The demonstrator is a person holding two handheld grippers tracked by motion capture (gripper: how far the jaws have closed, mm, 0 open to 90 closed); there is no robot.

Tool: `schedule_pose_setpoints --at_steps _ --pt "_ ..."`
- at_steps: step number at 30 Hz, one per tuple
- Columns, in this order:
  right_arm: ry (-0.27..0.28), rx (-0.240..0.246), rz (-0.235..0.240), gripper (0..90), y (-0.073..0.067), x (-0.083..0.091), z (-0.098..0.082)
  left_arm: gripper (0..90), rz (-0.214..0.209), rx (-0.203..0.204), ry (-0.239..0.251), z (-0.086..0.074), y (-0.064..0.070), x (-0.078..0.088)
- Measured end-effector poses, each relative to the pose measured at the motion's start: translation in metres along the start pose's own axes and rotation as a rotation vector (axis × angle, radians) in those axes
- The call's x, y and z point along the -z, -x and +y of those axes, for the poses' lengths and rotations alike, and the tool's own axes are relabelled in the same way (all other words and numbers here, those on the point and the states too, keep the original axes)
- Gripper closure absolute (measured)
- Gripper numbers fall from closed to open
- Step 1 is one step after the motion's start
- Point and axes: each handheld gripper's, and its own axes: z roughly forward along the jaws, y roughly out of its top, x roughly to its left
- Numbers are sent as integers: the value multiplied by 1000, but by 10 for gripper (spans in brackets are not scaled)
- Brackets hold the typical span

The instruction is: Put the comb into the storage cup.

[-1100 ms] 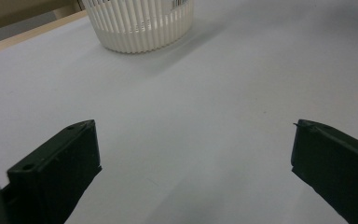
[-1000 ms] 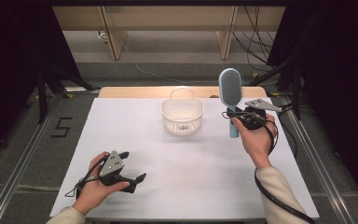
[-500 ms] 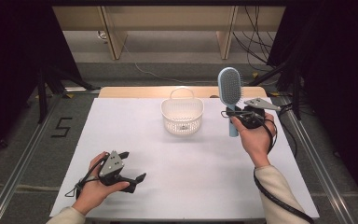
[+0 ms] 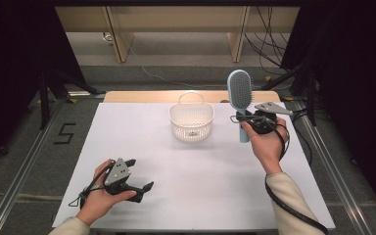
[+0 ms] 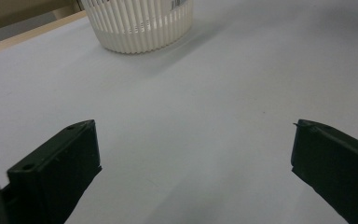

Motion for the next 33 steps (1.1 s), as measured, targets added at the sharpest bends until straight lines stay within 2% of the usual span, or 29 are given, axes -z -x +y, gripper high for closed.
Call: schedule_pose_setpoints --at_steps 33 --pt "11 6 8 708 -6 -8 5 5 1 -1 0 0 0 0"
